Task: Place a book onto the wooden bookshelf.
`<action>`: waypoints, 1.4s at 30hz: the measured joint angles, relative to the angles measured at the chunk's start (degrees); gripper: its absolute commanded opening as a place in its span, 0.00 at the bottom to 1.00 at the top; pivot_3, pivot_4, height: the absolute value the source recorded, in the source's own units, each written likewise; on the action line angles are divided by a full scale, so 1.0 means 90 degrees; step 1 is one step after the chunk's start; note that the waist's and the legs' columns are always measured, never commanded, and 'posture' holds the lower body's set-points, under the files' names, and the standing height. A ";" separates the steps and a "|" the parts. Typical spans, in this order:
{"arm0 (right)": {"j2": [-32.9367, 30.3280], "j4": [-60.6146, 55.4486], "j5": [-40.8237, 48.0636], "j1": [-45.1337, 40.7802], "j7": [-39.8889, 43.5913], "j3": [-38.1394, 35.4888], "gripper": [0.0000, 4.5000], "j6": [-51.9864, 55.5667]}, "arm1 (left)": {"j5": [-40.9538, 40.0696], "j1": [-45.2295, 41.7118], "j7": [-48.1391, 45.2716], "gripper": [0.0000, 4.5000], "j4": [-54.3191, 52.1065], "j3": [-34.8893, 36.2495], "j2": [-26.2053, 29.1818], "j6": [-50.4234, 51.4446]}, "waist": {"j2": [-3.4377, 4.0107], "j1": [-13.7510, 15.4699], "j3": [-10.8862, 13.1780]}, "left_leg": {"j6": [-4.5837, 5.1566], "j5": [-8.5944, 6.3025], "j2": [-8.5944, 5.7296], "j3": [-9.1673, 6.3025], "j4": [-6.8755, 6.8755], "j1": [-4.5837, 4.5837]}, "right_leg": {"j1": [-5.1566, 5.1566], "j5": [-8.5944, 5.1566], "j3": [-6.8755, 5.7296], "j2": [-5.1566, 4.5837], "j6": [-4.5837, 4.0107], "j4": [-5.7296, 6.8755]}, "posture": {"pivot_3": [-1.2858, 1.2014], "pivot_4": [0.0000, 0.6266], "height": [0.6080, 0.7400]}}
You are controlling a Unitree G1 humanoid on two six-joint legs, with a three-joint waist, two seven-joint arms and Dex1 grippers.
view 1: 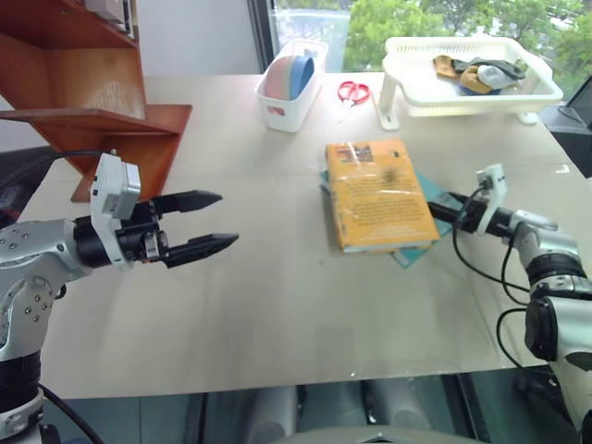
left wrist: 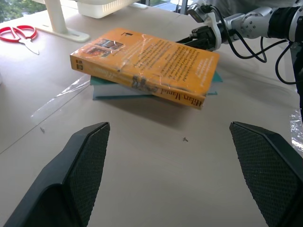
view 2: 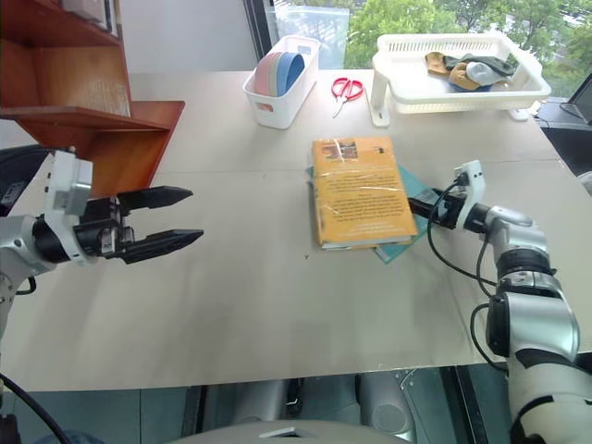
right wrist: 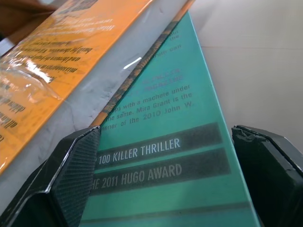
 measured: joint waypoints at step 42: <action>-0.1624 -0.8543 0.3196 0.4810 -0.0225 -0.1858 1.00 0.2692 | -0.2847 0.0512 0.3135 0.95 0.0197 -0.0377 -0.2534 0.2821 | -0.0014 0.0256 -0.0010 | -0.0006 0.0005 -0.0012 -0.0027 -0.0018 -0.0011 | -0.0001 -0.0001 -0.0021 -0.0020 0.0000 -0.0005 | 0.52 0.24 1.00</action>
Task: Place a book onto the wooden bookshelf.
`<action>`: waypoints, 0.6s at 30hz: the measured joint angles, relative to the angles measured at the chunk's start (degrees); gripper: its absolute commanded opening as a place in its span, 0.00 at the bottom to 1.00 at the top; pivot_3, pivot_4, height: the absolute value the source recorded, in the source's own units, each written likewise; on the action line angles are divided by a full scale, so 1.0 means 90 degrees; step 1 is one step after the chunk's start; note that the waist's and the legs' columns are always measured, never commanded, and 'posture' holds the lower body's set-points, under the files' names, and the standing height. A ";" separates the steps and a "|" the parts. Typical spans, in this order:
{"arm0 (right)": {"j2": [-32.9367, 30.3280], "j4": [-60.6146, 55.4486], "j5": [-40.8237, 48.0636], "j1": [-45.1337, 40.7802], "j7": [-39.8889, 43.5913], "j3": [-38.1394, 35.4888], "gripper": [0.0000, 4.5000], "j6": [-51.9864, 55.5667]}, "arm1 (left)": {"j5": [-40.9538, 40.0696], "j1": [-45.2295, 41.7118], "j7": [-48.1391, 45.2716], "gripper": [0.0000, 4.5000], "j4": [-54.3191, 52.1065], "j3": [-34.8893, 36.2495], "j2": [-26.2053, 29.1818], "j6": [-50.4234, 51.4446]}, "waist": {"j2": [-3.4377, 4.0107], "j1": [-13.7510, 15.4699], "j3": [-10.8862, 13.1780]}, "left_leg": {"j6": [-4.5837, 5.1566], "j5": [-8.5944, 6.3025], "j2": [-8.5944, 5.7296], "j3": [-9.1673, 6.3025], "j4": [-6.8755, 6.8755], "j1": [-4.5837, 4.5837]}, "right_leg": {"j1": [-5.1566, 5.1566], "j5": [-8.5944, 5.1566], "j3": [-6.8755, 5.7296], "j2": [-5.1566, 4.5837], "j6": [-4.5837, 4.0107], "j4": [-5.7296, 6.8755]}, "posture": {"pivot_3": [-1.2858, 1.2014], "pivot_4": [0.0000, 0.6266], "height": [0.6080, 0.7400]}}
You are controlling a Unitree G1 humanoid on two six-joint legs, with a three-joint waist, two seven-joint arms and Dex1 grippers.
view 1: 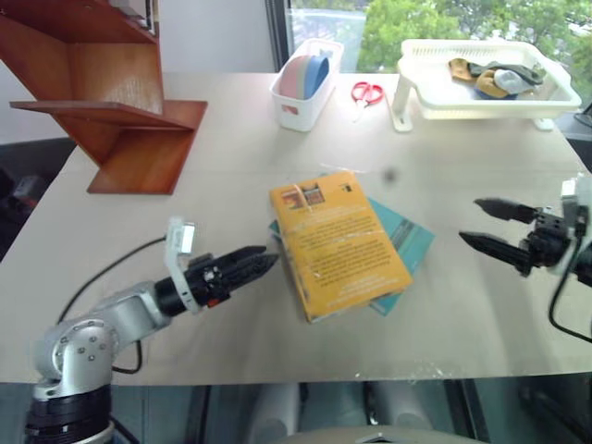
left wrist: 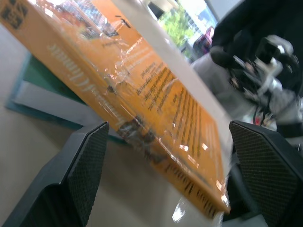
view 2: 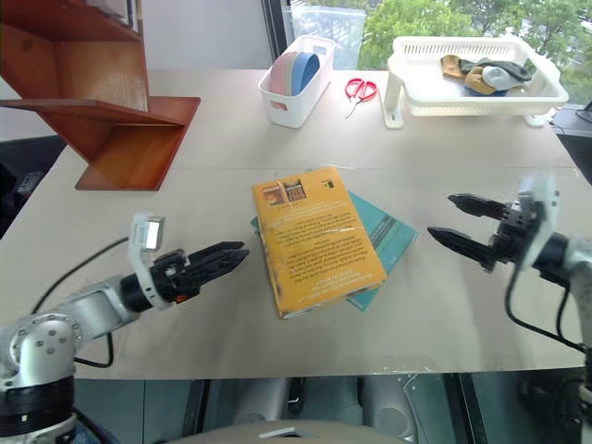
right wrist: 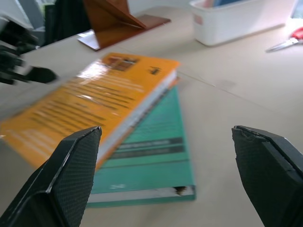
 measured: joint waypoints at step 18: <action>-0.0288 -0.1673 0.1757 0.1051 -0.0825 -0.0938 1.00 0.0767 | 0.0232 -0.1551 0.0010 0.31 0.2546 -0.0741 -0.0676 0.0659 | -0.0004 0.0118 -0.0002 | 0.0000 0.0000 -0.0007 0.0003 0.0016 -0.0006 | 0.0000 0.0000 0.0004 0.0003 0.0001 -0.0001 | 0.52 0.24 1.00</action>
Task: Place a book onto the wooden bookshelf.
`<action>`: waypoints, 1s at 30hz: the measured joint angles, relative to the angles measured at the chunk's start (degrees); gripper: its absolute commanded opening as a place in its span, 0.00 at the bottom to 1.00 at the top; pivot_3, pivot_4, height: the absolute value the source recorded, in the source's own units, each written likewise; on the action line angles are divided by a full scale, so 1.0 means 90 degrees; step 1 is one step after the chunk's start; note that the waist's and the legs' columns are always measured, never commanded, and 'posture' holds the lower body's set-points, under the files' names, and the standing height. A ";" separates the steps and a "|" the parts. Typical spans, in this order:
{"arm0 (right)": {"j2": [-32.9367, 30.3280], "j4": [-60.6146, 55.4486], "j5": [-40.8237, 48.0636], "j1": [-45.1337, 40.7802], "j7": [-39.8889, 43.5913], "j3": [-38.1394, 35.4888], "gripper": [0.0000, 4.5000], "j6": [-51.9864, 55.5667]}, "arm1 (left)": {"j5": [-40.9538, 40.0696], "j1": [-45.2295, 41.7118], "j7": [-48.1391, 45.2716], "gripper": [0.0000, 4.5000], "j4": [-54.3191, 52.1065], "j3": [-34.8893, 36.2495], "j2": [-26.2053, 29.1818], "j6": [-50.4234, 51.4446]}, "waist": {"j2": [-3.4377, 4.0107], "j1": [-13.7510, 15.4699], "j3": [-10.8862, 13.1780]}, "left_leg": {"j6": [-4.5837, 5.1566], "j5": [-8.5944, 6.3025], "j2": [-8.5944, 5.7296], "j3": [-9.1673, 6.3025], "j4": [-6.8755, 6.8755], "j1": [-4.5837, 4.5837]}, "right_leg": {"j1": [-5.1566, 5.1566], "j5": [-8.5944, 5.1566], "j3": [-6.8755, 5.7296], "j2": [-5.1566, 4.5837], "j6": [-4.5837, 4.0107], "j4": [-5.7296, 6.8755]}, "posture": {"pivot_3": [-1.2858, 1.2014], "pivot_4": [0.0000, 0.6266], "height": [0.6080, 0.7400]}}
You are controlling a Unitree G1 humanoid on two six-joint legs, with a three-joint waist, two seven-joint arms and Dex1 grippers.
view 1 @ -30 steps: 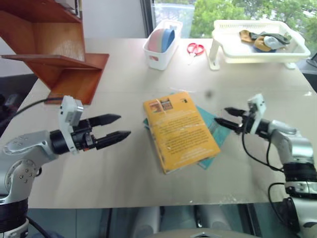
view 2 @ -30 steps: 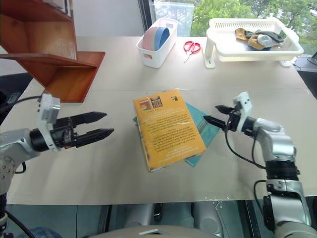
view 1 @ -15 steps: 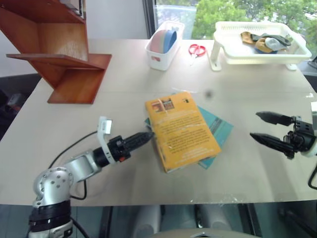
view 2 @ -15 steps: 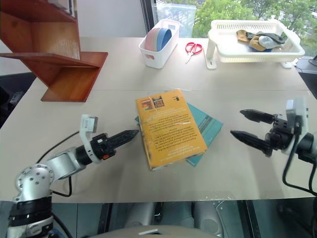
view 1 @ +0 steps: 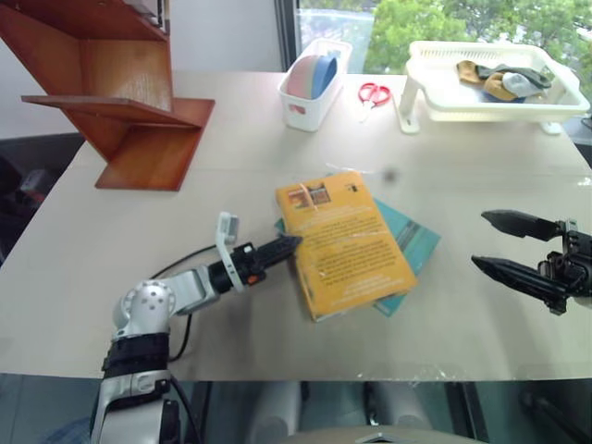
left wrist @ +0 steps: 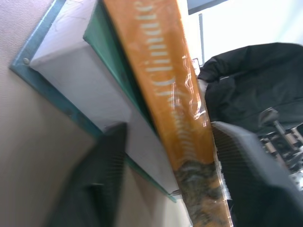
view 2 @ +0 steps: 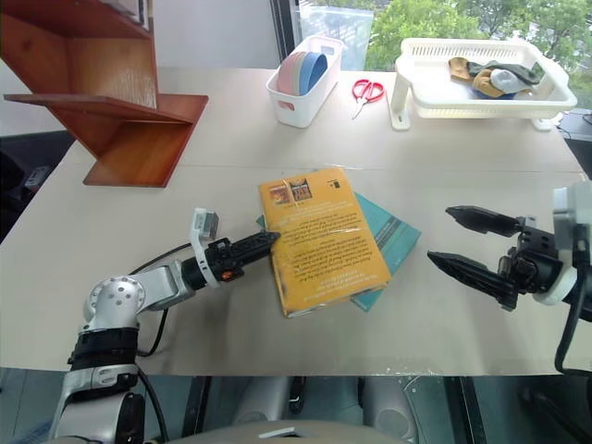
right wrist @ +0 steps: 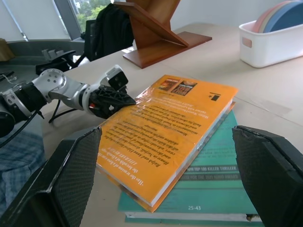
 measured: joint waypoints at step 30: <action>-0.0151 0.0345 -0.0238 -0.0375 0.0098 0.0323 1.00 -0.0510 | -0.0237 0.0603 -0.0522 0.73 -0.0516 0.0136 -0.0023 0.0493 | 0.0002 0.0000 -0.0001 | 0.0000 0.0000 0.0002 -0.0001 -0.0002 0.0000 | 0.0000 0.0000 -0.0002 -0.0007 -0.0001 -0.0002 | 0.52 0.24 1.00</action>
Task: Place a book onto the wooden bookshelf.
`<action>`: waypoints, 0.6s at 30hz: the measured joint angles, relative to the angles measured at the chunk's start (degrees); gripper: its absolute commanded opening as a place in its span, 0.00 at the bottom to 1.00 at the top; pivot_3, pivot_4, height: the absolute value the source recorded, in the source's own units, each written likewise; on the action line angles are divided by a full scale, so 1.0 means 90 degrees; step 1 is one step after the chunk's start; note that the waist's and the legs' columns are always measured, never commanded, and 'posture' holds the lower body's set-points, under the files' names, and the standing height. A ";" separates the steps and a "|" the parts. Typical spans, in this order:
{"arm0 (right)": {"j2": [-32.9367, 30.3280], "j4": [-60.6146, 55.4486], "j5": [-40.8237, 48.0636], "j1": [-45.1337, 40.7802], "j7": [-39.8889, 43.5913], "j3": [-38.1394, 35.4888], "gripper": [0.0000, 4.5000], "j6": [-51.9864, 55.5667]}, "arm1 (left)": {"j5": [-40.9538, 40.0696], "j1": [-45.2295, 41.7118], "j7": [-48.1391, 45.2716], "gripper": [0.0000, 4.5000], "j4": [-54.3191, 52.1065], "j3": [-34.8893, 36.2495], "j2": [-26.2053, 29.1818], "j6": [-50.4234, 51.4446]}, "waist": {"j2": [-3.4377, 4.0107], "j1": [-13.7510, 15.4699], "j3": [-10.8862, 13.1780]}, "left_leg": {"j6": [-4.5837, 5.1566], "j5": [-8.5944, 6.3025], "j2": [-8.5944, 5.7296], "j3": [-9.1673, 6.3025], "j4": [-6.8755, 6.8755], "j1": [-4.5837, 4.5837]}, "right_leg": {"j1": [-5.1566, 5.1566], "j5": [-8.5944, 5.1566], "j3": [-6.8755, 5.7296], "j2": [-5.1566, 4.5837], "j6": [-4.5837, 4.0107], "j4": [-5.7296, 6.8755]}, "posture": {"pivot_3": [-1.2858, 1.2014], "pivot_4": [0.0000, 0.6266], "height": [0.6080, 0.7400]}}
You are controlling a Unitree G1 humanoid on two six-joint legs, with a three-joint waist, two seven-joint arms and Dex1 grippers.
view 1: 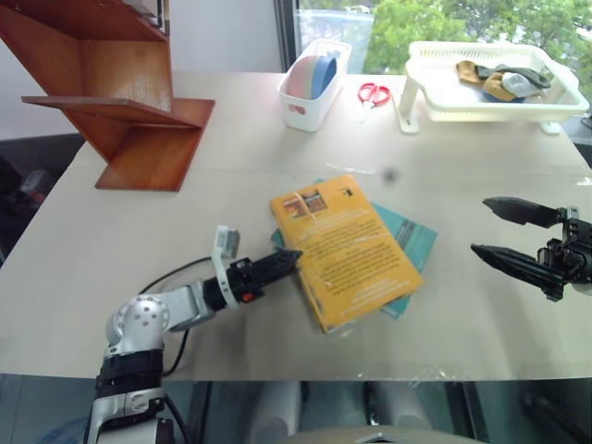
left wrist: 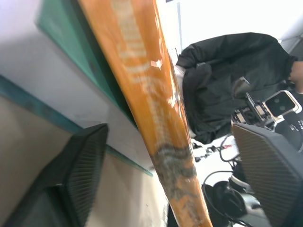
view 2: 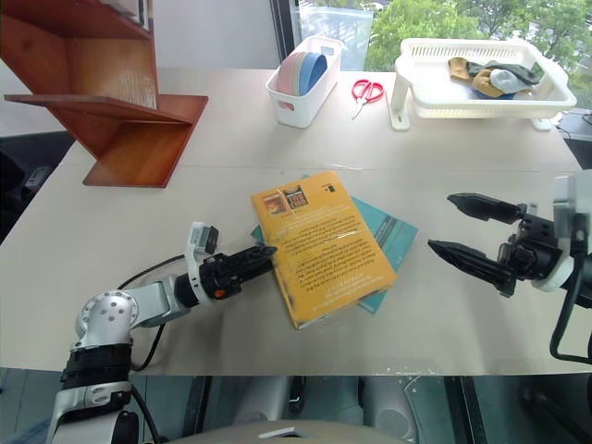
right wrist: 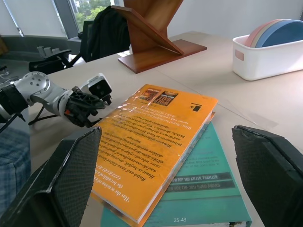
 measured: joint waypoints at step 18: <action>-0.0001 0.0134 -0.0064 0.0032 0.0032 -0.0032 1.00 -0.0094 | -0.1730 -0.0388 0.1294 0.02 -0.1155 0.0193 -0.0267 0.0174 | -0.0004 0.0016 0.0002 | -0.0001 0.0000 -0.0001 -0.0005 0.0002 -0.0004 | 0.0001 0.0000 -0.0004 -0.0001 0.0000 0.0000 | 0.52 0.24 1.00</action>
